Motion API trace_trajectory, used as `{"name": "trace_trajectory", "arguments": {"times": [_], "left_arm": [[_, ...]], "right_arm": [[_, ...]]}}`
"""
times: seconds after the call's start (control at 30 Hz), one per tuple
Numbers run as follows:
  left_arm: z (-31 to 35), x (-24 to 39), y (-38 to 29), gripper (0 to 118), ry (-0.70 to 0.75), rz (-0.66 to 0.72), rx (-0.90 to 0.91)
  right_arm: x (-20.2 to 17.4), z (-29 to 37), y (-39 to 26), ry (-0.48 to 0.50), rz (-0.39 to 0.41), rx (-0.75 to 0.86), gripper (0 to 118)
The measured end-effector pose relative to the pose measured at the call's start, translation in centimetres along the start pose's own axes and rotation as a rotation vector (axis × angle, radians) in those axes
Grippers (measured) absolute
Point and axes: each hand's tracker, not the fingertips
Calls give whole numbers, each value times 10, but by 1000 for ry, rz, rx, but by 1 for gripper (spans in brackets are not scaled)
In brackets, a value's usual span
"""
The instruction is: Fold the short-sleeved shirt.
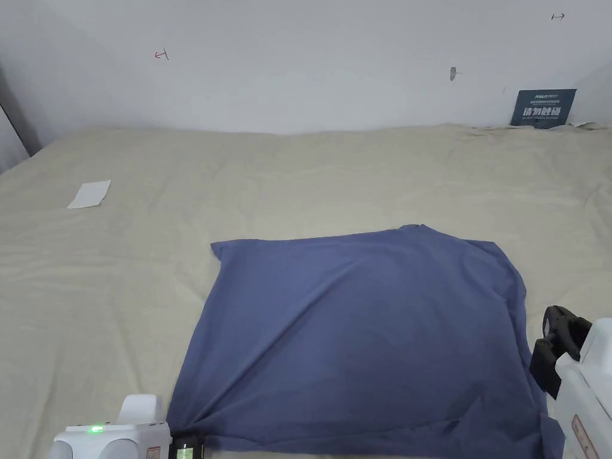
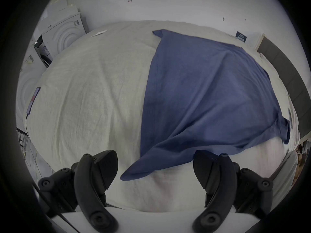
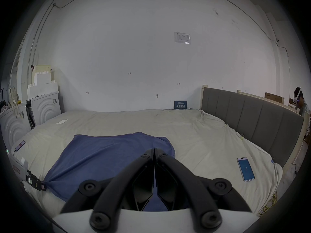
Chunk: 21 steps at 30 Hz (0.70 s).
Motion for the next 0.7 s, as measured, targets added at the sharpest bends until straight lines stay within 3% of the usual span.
{"name": "trace_trajectory", "arguments": {"times": [0.03,0.1,0.13,0.2,0.33,0.5,0.7], "left_arm": [[-2,1,0,76,-1,-4,-12],[-6,1,0,71,-1,-2,-34],[-8,2,-1,55,-5,2,-50],[-6,4,-1,47,-1,-3,-42],[-3,7,3,5,-41,-29,-29],[19,14,8,2,-59,-3,25],[33,14,22,2,-94,11,102]], "right_arm": [[1,0,-1,-1,-1,-2,0],[4,0,-2,-3,-5,1,0],[6,0,-3,-4,-7,0,0],[9,0,-4,-6,-8,0,0],[17,0,-6,-14,-13,1,0],[28,1,-9,-29,-31,-56,0],[50,-17,-35,-20,-62,-296,0]]}}
